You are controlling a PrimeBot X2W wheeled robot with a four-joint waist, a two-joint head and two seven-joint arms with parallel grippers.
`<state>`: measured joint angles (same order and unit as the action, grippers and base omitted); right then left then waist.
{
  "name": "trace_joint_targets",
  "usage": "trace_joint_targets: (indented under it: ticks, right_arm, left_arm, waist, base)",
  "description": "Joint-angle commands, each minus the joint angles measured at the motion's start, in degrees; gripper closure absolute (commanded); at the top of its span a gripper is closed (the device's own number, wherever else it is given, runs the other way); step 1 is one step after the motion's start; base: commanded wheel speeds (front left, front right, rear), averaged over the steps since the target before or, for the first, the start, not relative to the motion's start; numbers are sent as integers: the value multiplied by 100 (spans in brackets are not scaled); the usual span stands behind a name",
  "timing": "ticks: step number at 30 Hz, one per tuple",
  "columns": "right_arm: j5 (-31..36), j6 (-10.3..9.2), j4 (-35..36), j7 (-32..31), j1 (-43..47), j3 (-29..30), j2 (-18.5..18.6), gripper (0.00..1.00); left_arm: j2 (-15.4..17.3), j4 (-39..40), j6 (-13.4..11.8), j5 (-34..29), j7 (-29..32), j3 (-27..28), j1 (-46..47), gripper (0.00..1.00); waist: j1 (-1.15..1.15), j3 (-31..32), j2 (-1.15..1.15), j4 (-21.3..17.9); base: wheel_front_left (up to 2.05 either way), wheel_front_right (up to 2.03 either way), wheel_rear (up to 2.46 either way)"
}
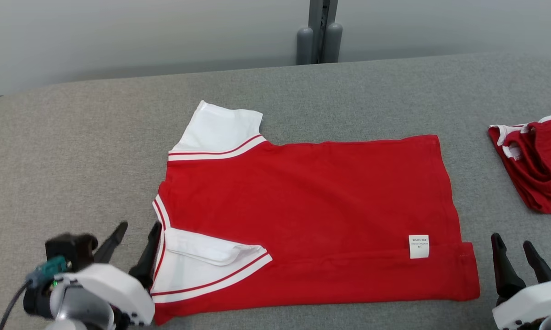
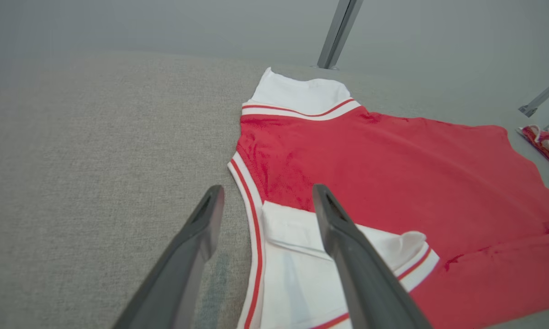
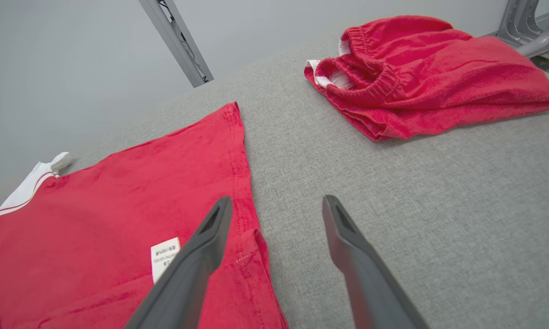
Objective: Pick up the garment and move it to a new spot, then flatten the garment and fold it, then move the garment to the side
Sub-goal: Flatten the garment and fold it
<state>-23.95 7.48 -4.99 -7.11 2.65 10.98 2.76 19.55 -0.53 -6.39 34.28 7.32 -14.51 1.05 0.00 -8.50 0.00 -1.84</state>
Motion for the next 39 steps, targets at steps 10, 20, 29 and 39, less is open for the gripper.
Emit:
trace_joint_targets:
  ticks: [10, 20, 29, 39]
  right_arm:
    - [454, 3, 311, -93, -927, -612, 75, 0]
    - [246, 3, 229, 21, -1627, -1234, 244, 0]
    - [93, 3, 245, 152, -1991, -1498, 341, 0]
    - [-19, 3, 131, 300, -2092, -1552, 402, 0]
  left_arm:
    - [94, -1373, 440, -293, 454, -237, 2420, 0]
    - [-193, -3467, 501, -609, 751, -509, 4627, 0]
    - [-138, -4920, 518, -961, 803, -774, 5782, 0]
    - [-216, -5878, 701, -1193, 710, -1096, 6296, 0]
  waist:
    - [0, -710, 0, -429]
    - [0, -1520, 0, -787]
    - [0, -1939, 0, -1074]
    - [0, -2025, 0, -1195]
  base:
    - [0, 0, 0]
    - [0, 0, 0]
    - [0, 0, 0]
    - [0, 0, 0]
